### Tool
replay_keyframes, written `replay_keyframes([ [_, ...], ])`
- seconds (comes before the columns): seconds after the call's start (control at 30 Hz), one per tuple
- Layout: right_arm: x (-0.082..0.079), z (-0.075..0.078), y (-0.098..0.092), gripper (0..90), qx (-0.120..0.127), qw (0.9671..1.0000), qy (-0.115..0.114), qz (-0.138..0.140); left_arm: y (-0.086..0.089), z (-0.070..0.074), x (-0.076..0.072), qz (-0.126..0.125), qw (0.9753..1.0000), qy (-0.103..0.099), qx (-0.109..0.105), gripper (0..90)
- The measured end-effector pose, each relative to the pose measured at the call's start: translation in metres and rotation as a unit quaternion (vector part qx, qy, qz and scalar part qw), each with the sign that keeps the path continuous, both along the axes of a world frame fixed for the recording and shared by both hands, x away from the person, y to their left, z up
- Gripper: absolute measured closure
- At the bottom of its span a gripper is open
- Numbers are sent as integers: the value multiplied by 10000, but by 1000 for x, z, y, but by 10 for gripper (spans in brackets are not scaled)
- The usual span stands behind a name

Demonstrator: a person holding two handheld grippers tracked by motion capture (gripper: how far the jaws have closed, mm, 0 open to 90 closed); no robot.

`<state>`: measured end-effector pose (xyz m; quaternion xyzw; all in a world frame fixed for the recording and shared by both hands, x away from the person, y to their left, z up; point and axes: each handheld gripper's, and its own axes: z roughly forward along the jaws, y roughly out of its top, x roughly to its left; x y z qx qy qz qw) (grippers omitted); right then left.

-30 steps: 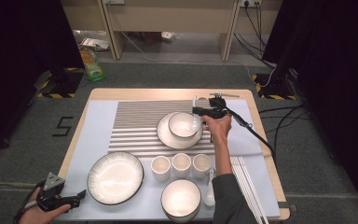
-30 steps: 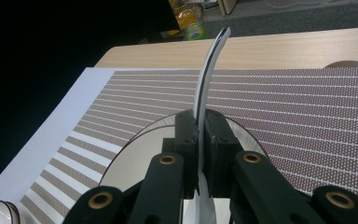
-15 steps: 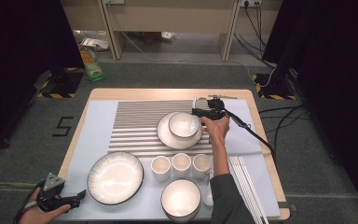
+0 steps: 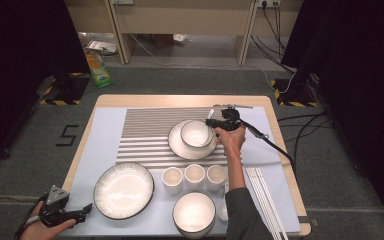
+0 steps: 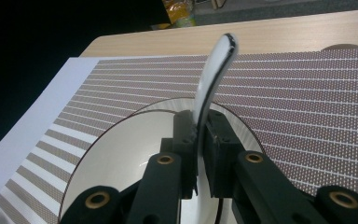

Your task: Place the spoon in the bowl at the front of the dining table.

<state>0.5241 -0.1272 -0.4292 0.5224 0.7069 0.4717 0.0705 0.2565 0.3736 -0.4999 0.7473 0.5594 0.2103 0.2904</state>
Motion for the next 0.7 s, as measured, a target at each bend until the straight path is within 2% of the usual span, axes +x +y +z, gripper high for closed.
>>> replay_keyframes([
  [0.17, 0, -1, 1, 843, -34, 10000, -17, 25, 0, 0, 0, 1, 10000, -7, -4, 94],
  [0.27, 0, -1, 0, 835, -150, 9999, -61, -19, 0, 0, 0, 2, 10000, -8, -3, 94],
  [0.47, -2, -3, -2, 828, -176, 9998, -121, -12, 0, 0, 0, 3, 10000, -15, -6, 94],
  [0.6, -3, -6, -3, 795, -311, 9994, -148, -46, 0, 0, 0, 5, 10000, -18, -8, 94],
  [0.7, -3, -10, -3, 781, -295, 9995, -107, 18, 0, 0, 0, 7, 10000, -25, -12, 94],
])
